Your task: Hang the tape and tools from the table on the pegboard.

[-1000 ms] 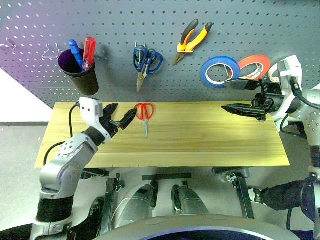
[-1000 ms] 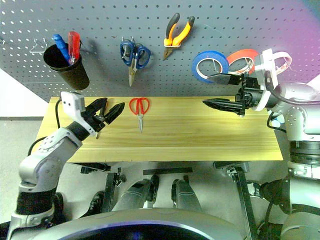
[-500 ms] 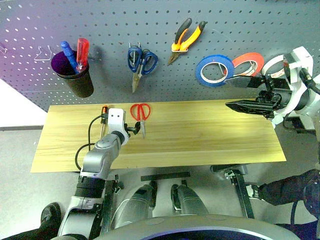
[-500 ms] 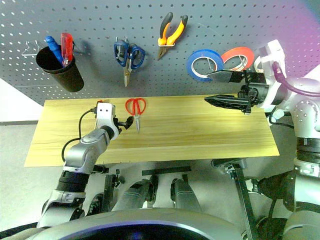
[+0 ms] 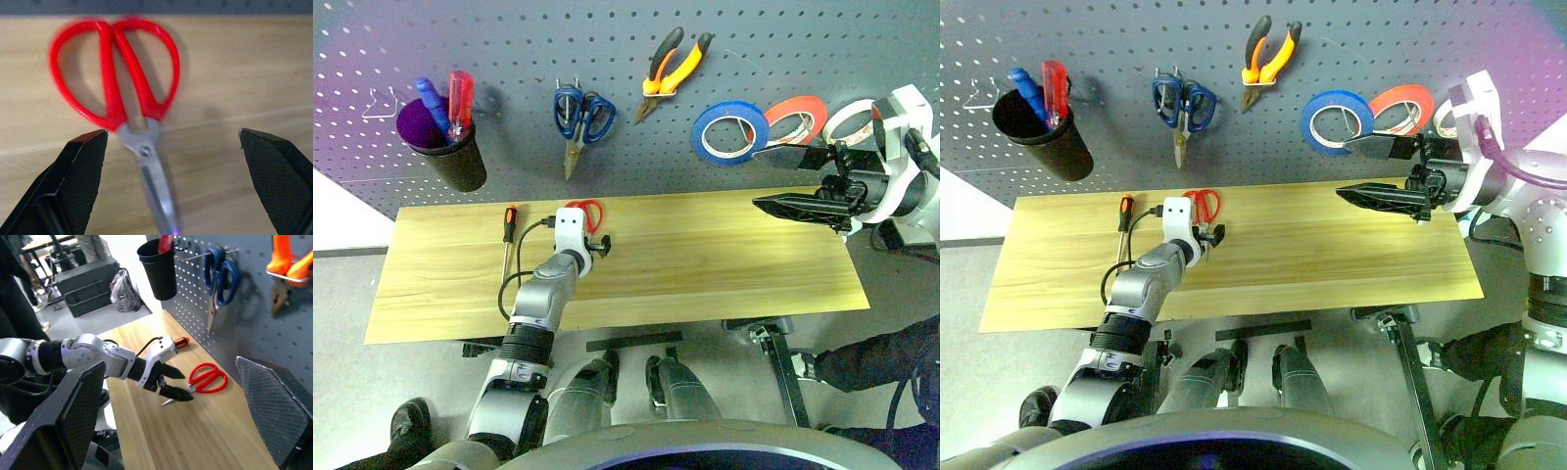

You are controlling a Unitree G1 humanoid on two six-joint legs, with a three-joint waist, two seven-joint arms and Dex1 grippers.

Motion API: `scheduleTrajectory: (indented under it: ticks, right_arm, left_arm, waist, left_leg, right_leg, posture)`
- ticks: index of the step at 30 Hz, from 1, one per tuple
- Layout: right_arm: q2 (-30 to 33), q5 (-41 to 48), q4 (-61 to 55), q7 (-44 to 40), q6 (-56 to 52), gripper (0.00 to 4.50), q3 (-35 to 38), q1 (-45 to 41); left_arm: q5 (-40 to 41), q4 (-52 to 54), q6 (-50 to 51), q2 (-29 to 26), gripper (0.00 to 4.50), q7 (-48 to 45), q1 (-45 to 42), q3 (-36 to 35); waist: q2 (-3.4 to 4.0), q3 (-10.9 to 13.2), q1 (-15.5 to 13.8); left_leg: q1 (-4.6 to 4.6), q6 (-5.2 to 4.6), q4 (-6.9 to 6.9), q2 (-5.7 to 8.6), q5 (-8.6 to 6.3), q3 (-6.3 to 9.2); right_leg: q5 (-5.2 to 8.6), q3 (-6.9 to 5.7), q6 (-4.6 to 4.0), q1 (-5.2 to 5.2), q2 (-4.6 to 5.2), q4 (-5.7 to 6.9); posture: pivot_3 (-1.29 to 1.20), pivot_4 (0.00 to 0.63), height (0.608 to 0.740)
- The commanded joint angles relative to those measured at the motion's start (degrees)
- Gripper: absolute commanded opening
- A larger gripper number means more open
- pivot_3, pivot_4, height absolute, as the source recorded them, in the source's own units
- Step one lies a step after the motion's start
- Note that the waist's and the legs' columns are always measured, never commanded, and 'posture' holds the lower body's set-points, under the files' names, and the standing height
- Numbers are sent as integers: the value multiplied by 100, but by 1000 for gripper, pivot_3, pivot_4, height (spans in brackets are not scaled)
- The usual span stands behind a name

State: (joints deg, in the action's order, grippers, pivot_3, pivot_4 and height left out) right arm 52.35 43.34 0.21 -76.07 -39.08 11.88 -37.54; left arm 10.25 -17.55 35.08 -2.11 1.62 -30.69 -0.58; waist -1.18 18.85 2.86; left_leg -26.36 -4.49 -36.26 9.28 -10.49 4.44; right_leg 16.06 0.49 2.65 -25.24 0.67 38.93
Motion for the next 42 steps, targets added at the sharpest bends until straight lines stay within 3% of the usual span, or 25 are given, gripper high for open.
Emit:
scheduleTrajectory:
  ticks: [1,21,42]
  right_arm:
    - [109,147,-104,-148,86,4472,235,-75]
    - [232,-54,47,-403,271,4472,183,-89]
    - [232,166,-178,-876,141,4472,95,11]
  left_arm:
    - [-265,113,205,59,4500,324,-47,6]
    - [-427,-978,173,419,4500,637,-561,-334]
    - [-364,-1138,444,601,4500,857,-574,-608]
  waist:
    - [-1,14,21]
    - [-8,65,110]
    - [-7,65,113]
  left_leg:
    - [0,0,0,0,0,0]
    - [-4,-6,-10,-1,-4,-6]
    - [-2,-8,-13,-2,-7,-9]
  right_leg:
    - [0,0,0,0,0,1]
    - [3,0,10,1,3,3]
    - [5,1,14,3,5,4]
  posture:
    - [-193,398,740]
    - [-222,419,740]
    - [-215,419,740]
